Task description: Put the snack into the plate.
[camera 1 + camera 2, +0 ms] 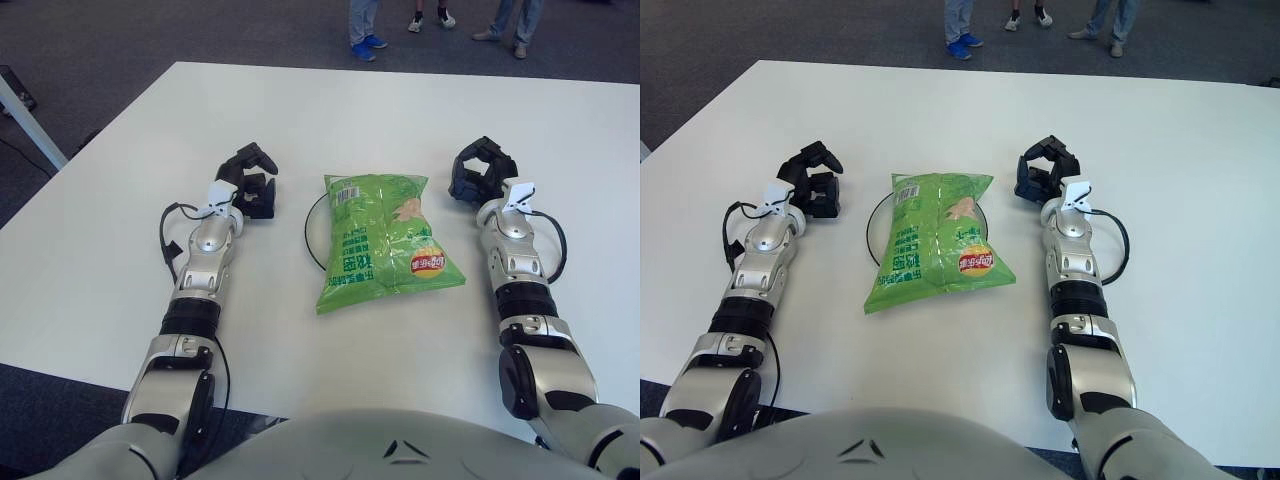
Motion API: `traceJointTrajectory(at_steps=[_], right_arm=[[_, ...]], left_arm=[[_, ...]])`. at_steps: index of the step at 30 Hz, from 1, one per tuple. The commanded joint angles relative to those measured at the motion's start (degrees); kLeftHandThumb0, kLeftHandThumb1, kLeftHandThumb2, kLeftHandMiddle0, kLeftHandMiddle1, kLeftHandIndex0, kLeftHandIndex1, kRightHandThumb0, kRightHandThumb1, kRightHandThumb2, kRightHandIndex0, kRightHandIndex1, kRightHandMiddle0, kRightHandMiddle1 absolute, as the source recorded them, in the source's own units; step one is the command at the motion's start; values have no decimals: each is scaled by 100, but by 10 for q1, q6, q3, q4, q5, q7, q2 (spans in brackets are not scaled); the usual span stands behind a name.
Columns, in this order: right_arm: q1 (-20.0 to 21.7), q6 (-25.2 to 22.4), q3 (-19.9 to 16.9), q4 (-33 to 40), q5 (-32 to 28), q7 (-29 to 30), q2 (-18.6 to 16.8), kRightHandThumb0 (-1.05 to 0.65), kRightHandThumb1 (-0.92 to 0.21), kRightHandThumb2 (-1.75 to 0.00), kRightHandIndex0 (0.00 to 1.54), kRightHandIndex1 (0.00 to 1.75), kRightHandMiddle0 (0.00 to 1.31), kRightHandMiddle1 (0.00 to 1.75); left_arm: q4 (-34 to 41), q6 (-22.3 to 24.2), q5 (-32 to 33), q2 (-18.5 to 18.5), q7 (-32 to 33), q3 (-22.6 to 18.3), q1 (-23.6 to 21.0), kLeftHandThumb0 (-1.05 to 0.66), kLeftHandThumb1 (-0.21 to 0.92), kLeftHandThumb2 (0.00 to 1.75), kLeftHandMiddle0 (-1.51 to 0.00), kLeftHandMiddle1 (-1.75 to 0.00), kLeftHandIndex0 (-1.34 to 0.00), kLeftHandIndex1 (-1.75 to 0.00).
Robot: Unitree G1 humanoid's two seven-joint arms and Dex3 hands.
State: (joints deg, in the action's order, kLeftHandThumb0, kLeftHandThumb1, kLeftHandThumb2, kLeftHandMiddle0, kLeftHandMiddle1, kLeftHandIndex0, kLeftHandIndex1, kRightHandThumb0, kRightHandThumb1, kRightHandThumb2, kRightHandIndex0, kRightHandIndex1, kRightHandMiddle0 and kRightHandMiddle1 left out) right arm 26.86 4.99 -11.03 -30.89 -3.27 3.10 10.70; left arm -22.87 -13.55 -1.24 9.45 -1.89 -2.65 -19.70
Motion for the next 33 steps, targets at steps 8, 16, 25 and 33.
traceJointTrajectory(at_steps=[8, 16, 25, 33], right_arm=[[-20, -20, -1, -27, -2, -2, -3, -46, -39, -123, 128, 175, 56, 175], [-21, -23, -2, -26, -3, -3, -4, -46, -38, -124, 128, 175, 56, 175], [-20, -22, -1, -28, -3, -5, -4, -46, -38, -124, 128, 175, 57, 175], [-23, -23, -2, -25, -3, -3, -4, -46, -38, -125, 127, 175, 57, 175]], left_arm=[[-21, -2, -15, -10, 9, 9, 29, -52, 20, 145, -122, -175, -70, -175], [-23, 3, -6, -13, 0, 5, 28, -51, 22, 144, -122, -175, -69, -175], [-28, 5, 5, -14, -3, 2, 25, -51, 22, 143, -123, -175, -68, -175], [-26, 6, 0, -13, 5, 4, 27, -51, 22, 143, -123, -175, -68, -175]])
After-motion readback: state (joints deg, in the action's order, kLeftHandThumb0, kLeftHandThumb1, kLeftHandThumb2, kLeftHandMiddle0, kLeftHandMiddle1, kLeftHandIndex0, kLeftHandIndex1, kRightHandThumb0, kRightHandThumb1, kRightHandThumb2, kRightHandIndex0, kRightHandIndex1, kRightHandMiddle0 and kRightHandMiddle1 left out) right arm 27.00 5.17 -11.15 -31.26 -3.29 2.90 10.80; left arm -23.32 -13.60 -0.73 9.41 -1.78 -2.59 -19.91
